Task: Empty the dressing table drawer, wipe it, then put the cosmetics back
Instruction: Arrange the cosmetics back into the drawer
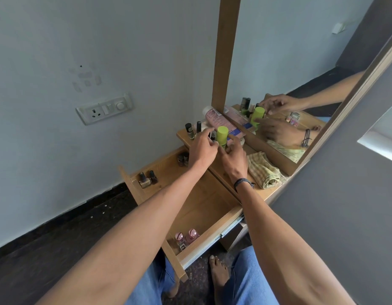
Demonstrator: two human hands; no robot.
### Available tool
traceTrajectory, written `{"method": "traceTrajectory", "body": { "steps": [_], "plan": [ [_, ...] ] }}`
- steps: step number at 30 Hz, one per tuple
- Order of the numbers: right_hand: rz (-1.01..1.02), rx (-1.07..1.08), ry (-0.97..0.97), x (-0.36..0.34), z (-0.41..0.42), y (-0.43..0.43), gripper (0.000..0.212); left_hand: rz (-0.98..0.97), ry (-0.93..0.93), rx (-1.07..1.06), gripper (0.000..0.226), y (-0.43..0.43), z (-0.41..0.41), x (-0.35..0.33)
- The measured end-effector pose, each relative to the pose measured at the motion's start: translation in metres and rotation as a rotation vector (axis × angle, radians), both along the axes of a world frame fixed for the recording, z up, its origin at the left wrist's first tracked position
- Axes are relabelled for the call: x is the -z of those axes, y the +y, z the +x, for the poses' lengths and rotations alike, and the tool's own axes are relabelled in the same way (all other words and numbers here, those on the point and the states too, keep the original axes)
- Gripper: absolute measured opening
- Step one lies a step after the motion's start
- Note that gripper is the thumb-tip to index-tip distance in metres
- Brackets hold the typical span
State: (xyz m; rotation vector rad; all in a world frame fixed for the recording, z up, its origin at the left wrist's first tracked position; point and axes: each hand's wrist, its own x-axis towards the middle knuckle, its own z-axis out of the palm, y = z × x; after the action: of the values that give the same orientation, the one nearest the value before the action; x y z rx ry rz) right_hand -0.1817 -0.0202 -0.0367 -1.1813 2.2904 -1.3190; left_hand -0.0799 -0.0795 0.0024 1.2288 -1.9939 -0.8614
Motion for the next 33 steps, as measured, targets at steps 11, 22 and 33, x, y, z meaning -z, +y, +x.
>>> {"method": "traceTrajectory", "body": {
  "steps": [11,22,33],
  "plan": [
    [0.017,0.028,0.020,0.000,0.001,0.000,0.045,-0.067,-0.097,-0.021,0.023,-0.006,0.005,0.002],
    [-0.020,0.018,-0.027,-0.002,0.002,0.003,0.043,-0.124,-0.044,-0.003,0.013,0.012,0.043,-0.004],
    [-0.136,-0.003,-0.163,-0.009,0.008,0.018,0.039,0.067,-0.186,0.102,0.012,0.089,0.165,0.038]
  ]
}}
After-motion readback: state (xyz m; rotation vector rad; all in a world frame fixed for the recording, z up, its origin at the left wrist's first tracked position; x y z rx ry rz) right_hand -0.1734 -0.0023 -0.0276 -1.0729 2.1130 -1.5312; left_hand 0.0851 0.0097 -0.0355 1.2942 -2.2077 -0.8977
